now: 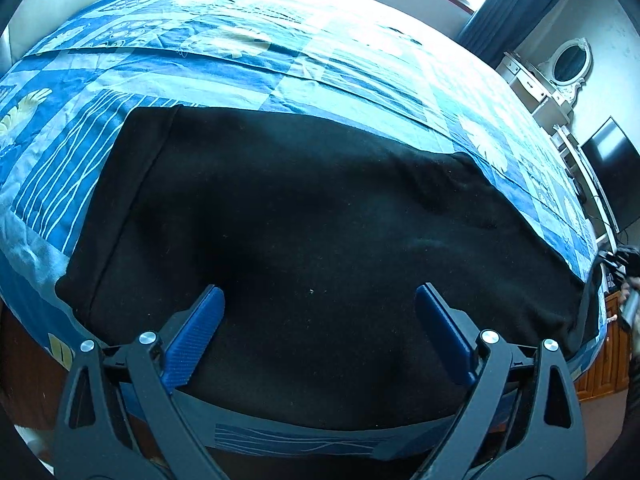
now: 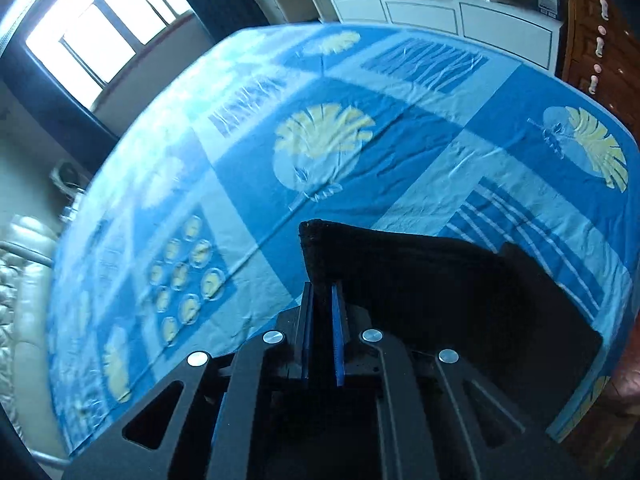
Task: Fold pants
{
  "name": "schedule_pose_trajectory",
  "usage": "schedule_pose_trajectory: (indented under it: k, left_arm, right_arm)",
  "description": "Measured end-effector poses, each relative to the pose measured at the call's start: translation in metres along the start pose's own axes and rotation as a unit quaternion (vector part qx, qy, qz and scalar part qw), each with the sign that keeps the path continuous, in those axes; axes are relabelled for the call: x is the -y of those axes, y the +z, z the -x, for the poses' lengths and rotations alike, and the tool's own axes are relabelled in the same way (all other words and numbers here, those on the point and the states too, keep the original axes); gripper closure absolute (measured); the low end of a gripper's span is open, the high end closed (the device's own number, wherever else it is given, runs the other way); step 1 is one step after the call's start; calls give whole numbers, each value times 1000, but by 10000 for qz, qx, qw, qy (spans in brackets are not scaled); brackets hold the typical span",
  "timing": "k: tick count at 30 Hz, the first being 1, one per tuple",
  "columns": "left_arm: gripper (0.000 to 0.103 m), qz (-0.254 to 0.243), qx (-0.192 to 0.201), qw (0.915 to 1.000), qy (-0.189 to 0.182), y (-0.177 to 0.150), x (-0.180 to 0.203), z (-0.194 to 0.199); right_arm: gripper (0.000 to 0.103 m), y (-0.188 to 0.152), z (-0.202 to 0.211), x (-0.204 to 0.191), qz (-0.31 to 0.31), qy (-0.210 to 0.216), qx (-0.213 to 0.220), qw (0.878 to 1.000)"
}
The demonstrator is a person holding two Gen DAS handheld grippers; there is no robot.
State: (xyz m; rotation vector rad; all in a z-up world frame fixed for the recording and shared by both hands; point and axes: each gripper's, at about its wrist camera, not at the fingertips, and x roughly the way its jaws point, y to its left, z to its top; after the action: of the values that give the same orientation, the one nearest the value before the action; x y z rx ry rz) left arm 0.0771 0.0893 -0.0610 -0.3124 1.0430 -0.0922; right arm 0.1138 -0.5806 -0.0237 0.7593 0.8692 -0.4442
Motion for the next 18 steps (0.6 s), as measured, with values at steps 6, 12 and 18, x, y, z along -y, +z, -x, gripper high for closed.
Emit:
schedule_pose_trajectory:
  k: [6,12,18]
  left_arm:
    - [7,-13,4,10000,67,-1,2,0]
    - [7,-65,9,9999,149,-3,4,0]
    - [7,-132,10,9997,213,-4,6,-1]
  right_arm:
    - [95,-18,59,77,-488,641,384,9960]
    - [95,-54,49,153,-1209,841,163,9890]
    - [77,-72,33,183,-1851,1325,61,9737]
